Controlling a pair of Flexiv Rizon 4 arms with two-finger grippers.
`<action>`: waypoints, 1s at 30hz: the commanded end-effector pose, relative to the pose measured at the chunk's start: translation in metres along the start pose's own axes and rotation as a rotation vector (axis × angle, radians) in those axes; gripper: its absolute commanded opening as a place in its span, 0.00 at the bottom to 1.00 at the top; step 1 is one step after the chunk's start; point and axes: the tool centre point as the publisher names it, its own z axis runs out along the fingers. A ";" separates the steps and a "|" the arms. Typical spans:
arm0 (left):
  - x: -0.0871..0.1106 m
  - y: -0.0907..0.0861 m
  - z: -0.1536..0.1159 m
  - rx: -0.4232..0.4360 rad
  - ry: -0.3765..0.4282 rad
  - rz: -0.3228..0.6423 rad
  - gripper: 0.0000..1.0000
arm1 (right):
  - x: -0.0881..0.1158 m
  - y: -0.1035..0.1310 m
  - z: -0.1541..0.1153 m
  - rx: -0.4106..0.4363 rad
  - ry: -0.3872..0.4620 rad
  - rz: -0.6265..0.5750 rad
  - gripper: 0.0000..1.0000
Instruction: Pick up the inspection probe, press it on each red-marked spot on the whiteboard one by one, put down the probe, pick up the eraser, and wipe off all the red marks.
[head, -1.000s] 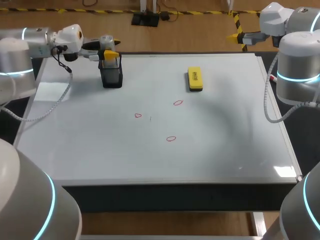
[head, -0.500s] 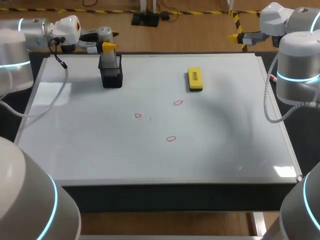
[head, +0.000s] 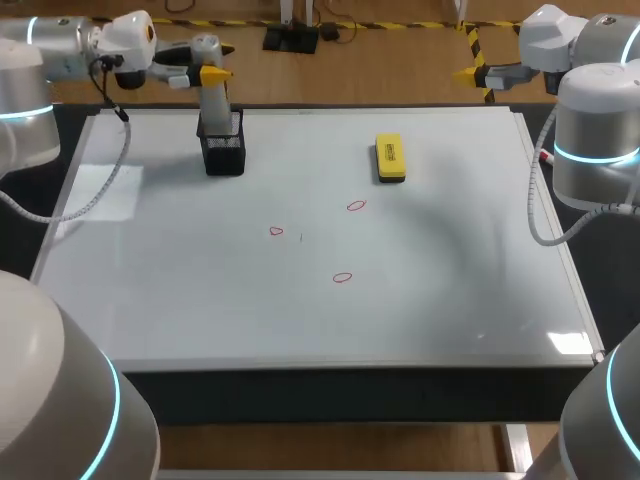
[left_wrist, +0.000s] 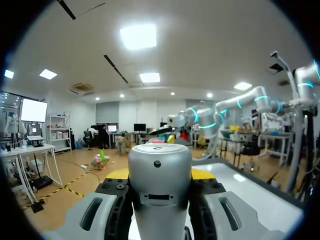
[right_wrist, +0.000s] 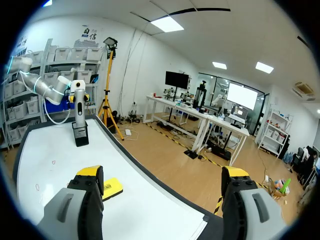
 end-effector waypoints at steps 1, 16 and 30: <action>-0.003 -0.008 -0.001 0.003 0.003 0.000 0.00 | 0.000 0.000 0.000 0.002 0.001 0.000 1.00; -0.001 -0.041 -0.006 0.018 0.034 0.037 0.00 | 0.000 0.000 0.000 0.002 0.001 0.000 1.00; 0.015 -0.059 -0.024 0.020 0.001 0.038 0.00 | 0.000 0.000 0.000 0.002 0.001 0.000 1.00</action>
